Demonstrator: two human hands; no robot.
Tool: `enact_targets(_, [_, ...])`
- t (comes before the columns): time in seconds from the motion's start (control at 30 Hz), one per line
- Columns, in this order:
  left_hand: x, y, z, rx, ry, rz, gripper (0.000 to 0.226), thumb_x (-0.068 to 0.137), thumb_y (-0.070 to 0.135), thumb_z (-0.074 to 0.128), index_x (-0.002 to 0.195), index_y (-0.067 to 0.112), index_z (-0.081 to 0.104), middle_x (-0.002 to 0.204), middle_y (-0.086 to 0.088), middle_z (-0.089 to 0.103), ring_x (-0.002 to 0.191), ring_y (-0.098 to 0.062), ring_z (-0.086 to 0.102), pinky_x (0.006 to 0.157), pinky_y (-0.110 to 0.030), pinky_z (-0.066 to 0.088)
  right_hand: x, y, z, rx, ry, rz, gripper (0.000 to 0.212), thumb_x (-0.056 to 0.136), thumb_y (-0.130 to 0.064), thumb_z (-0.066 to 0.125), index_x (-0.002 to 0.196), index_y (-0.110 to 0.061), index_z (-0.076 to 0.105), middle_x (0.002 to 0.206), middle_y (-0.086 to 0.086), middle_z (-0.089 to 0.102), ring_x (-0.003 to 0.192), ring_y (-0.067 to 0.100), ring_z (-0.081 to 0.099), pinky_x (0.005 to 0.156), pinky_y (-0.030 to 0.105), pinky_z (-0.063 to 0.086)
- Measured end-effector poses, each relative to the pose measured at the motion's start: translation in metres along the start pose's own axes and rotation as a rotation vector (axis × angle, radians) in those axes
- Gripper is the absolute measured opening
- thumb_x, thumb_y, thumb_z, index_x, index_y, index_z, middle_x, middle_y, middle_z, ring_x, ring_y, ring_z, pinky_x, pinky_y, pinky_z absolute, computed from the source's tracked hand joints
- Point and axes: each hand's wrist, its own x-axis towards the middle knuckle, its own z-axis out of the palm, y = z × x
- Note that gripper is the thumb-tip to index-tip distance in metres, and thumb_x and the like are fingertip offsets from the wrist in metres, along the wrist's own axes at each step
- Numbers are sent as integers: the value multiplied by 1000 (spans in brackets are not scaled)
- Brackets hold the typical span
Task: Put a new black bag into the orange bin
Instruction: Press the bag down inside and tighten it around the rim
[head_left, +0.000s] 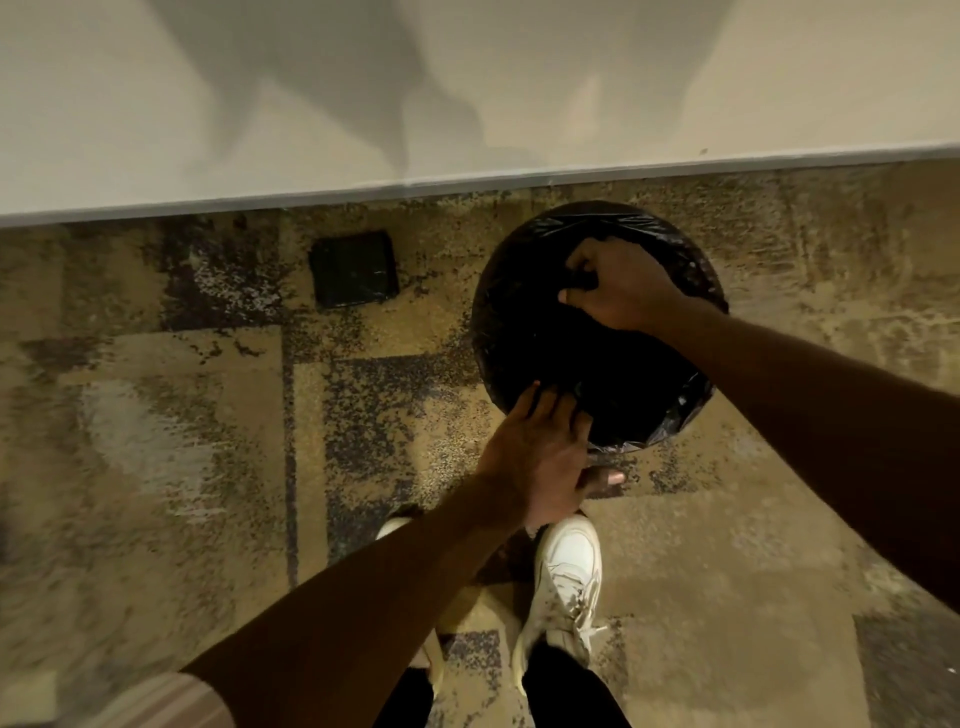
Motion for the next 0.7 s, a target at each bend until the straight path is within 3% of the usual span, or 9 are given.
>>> enact_targets(0.1, [6, -14, -5, 5, 30, -28, 88, 98, 73, 33, 145, 2, 53, 149, -21, 56, 147, -40, 44, 130, -56, 22, -25, 18, 9, -43, -2, 26, 55, 91, -44, 74, 137, -18, 57, 136, 18, 56, 126, 41, 55, 101, 52, 53])
enact_targets(0.2, [13, -31, -7, 44, -18, -80, 98, 96, 81, 23, 150, 3, 50, 153, -20, 55, 150, -38, 41, 131, -56, 18, -40, 40, 17, -68, 30, 142, 77, 88, -43, 76, 151, -15, 40, 146, 27, 46, 137, 52, 43, 106, 60, 47])
enact_targets(0.3, [15, -45, -7, 68, -43, -100, 106, 94, 83, 9, 152, 4, 49, 155, -20, 54, 153, -39, 39, 132, -55, 15, -43, 54, 17, 26, 41, 184, 91, 85, -41, 80, 156, -12, 31, 152, 29, 43, 141, 51, 41, 111, 60, 45])
enact_targets(0.47, [15, -52, -12, 80, -60, -76, 108, 91, 81, 2, 148, 4, 52, 152, -20, 57, 150, -39, 41, 131, -53, 18, -49, 48, 13, 174, 164, 82, 76, 85, -34, 83, 148, -11, 47, 141, 21, 58, 130, 40, 58, 103, 45, 52])
enact_targets(0.57, [20, -56, -21, 89, -30, -59, 107, 92, 81, 5, 146, 4, 54, 151, -20, 57, 150, -40, 40, 130, -53, 20, -61, 39, 19, 239, 292, 62, 61, 85, -33, 82, 137, -14, 56, 130, 15, 64, 120, 33, 64, 100, 47, 56])
enact_targets(0.7, [28, -67, -31, 122, -13, -48, 102, 98, 78, 9, 146, 0, 54, 153, -21, 56, 156, -38, 34, 134, -50, 12, -80, 35, 37, 351, 296, 215, 64, 84, -38, 84, 138, -16, 56, 128, 9, 68, 114, 27, 69, 99, 42, 58])
